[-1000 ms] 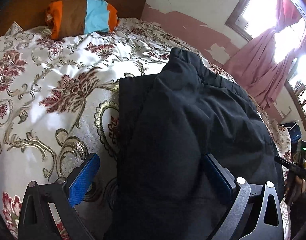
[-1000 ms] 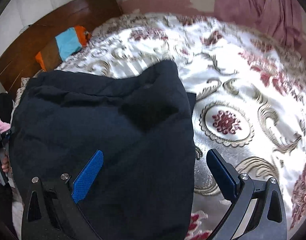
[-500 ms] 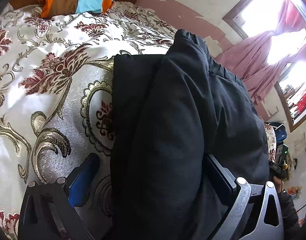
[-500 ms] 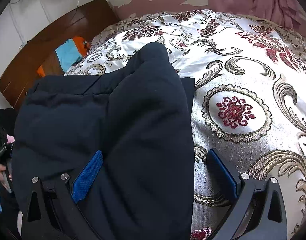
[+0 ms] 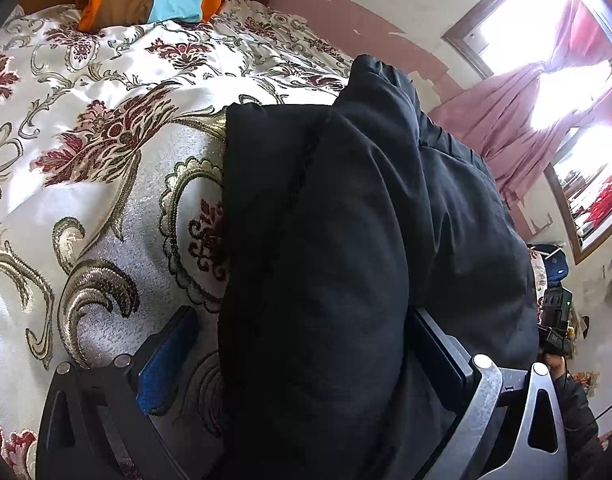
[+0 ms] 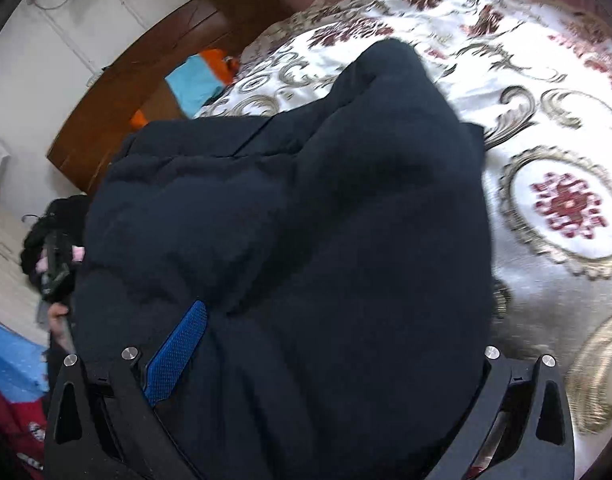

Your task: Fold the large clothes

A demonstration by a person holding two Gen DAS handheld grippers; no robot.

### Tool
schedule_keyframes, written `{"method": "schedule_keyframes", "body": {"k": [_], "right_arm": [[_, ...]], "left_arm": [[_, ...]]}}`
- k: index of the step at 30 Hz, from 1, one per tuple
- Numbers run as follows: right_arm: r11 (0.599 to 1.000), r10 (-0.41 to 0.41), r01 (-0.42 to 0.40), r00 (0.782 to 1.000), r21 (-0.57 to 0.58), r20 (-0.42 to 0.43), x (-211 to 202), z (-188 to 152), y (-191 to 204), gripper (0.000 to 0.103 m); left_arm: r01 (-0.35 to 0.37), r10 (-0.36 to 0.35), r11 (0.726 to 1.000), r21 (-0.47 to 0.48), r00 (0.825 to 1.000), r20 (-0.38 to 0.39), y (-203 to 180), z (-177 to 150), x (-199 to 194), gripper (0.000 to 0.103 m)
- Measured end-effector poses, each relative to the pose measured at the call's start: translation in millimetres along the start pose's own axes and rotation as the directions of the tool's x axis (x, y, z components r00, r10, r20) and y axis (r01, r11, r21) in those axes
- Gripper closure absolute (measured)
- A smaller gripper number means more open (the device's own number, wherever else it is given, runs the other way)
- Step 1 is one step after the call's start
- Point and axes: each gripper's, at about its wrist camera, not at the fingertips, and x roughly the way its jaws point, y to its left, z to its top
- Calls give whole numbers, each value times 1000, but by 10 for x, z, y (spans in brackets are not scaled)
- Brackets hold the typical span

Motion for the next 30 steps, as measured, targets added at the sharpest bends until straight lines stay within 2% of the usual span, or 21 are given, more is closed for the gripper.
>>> {"method": "schedule_keyframes", "body": {"k": [2,6,11,18,21,24,27,29,30], "right_arm": [[1000,19,-19,1000,12,-2,15,-14,-30,1],[1000,7,-7,1000,8,-1,70,-53,-14,1],[1000,2,-2,1000,1,13,90,-96,14,1],[1000,8,-7,1000,29,-10,106,-95,100,1],[999,-28,28,1000,31,-3,133,-109,169,1],[998,-48,47,999,45,16,84,-175,227,9],[995,-68,66,997,71,37,19,-217,252,23],[993,-85,81,995,84,52,-22,-244,298,36],[992,-97,92,993,90,62,-48,-253,326,39]], "left_arm": [[6,-6,1000,0,1000,0,7,1,8,0],[21,-21,1000,4,1000,0,14,6,29,0],[80,-80,997,-13,997,-4,86,16,68,0],[123,-123,992,-1,992,-10,85,19,94,0],[145,-145,989,1,989,-21,78,39,121,0],[152,-152,988,1,988,-28,57,53,129,0],[158,-158,987,7,987,-40,8,59,138,1],[144,-143,989,20,989,-42,-18,69,127,7],[139,-139,990,18,990,-39,-31,73,110,9]]}}
